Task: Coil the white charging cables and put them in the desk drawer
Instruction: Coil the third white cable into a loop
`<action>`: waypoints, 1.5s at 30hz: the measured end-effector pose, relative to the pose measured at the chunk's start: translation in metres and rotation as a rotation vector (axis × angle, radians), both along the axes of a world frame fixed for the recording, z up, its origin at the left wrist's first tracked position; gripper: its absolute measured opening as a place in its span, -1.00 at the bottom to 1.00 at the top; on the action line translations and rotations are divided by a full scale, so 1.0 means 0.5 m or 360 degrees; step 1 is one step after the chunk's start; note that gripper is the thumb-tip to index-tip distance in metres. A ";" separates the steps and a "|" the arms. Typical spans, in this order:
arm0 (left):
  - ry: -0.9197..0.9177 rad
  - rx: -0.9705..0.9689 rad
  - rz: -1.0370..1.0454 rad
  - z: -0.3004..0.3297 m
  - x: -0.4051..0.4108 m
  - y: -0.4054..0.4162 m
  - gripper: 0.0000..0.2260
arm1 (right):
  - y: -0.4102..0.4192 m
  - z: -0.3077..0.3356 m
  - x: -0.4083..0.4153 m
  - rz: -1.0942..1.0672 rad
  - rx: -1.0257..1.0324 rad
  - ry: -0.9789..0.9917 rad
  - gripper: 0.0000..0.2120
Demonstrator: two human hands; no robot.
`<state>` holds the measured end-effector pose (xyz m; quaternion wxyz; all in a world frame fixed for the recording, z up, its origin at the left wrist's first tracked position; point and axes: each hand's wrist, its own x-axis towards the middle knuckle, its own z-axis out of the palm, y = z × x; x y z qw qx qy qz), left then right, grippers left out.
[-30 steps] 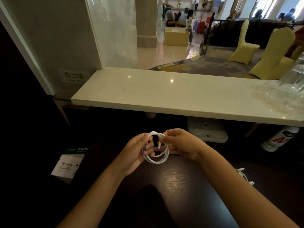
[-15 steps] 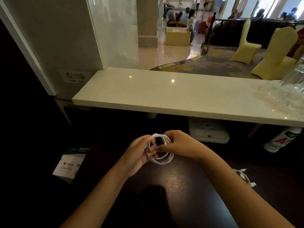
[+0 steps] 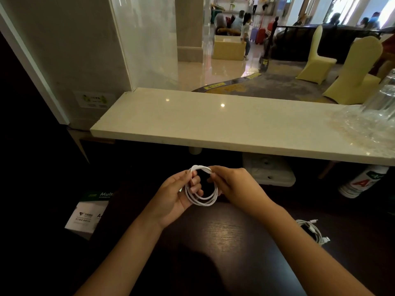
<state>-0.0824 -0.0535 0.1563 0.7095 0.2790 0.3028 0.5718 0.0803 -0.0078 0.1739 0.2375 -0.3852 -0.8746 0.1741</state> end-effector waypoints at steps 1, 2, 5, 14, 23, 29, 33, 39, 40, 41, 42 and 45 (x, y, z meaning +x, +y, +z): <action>-0.0016 0.0006 -0.0014 -0.001 -0.001 -0.002 -0.87 | 0.002 0.003 0.004 0.0056 -0.0194 0.0123 -0.77; -0.0030 0.0004 -0.0032 -0.001 0.000 -0.003 -0.87 | 0.001 0.004 0.008 0.0068 -0.0411 0.0253 -0.78; -0.0101 -0.0036 -0.0092 0.004 0.002 -0.002 -0.87 | -0.008 0.002 0.006 -0.0010 -0.0897 0.0543 -0.77; -0.0104 -0.0003 0.0071 0.012 0.011 0.011 -0.79 | -0.057 -0.021 -0.022 -0.0458 0.0340 0.0544 -0.67; -0.0237 -0.0169 0.0184 0.018 0.034 0.017 -0.59 | -0.071 -0.049 -0.066 -0.0450 0.0779 0.0288 -0.89; -0.0206 -0.0235 0.0322 0.018 0.026 0.019 -0.74 | -0.070 -0.057 -0.043 -0.0283 0.0952 0.0010 -0.91; -0.0187 -0.0249 0.0125 0.019 0.019 0.017 -0.72 | -0.072 -0.063 -0.036 -0.0206 0.0932 0.0003 -0.91; -0.0148 -0.0260 -0.0051 0.012 -0.003 0.014 -0.77 | -0.052 -0.020 -0.010 -0.0382 0.0614 0.0334 -0.78; -0.0093 -0.0263 -0.0103 0.013 -0.004 0.011 -0.76 | -0.043 -0.011 -0.008 -0.0368 0.0624 0.0218 -0.69; -0.0048 -0.0268 -0.0164 0.015 -0.005 0.009 -0.76 | -0.035 -0.004 -0.010 -0.0301 0.0672 0.0036 -0.64; -0.0001 -0.0279 -0.0229 0.020 -0.003 0.007 -0.75 | -0.030 0.001 -0.014 -0.0237 0.0740 -0.0147 -0.66; 0.0185 -0.0306 -0.0368 0.031 0.006 0.004 -0.70 | -0.027 0.006 -0.029 -0.0179 0.0929 -0.0498 -0.92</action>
